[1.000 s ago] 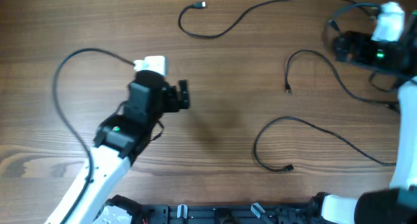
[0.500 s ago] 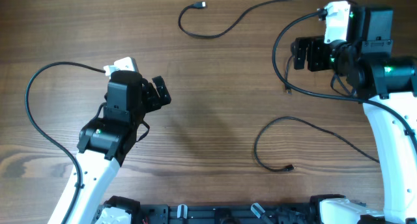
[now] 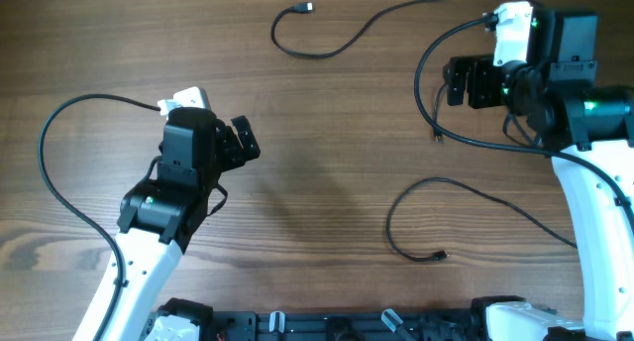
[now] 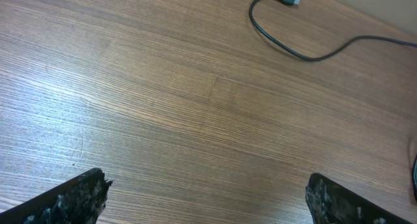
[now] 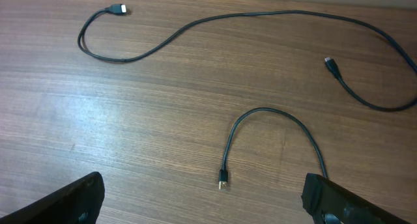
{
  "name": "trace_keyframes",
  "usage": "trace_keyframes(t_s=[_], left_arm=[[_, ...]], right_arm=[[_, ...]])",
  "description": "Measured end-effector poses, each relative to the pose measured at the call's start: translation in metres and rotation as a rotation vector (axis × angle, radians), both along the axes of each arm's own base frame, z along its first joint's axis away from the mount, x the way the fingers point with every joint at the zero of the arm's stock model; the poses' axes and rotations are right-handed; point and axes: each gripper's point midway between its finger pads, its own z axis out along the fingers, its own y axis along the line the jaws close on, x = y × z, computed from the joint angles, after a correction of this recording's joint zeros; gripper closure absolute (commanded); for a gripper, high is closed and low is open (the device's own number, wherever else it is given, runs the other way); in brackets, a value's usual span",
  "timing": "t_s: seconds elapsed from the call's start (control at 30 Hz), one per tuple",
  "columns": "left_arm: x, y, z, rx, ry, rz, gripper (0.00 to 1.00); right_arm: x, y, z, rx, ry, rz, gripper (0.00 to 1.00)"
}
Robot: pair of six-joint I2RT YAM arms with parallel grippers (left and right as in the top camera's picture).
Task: Untangle cables
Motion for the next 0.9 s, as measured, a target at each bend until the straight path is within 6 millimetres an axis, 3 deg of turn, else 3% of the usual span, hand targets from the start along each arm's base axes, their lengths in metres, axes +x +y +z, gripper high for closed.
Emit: trace_keyframes(t_s=[0.27, 0.47, 0.6, 0.73, 0.9], left_arm=[[-0.001, 0.0, -0.001, 0.001, 0.005, 0.0, 0.0], [-0.026, 0.007, -0.001, 0.011, 0.052, 0.002, 0.0], [-0.045, 0.012, 0.013, -0.011, -0.043, 0.005, 0.0], [-0.061, 0.025, 0.012, -0.057, -0.216, 0.04, 0.0], [-0.061, 0.038, 0.019, -0.136, -0.498, 0.084, 0.0]], right_arm=[[0.0, 0.0, 0.0, 0.0, 0.0, 0.0, 0.0], [0.0, 0.0, 0.0, 0.0, 0.0, 0.0, 0.0], [0.0, 0.0, 0.0, -0.001, 0.002, -0.001, 0.0], [0.0, -0.001, -0.001, -0.003, 0.003, -0.002, 0.0], [0.0, -0.001, -0.001, -0.003, 0.004, -0.003, 0.0]])
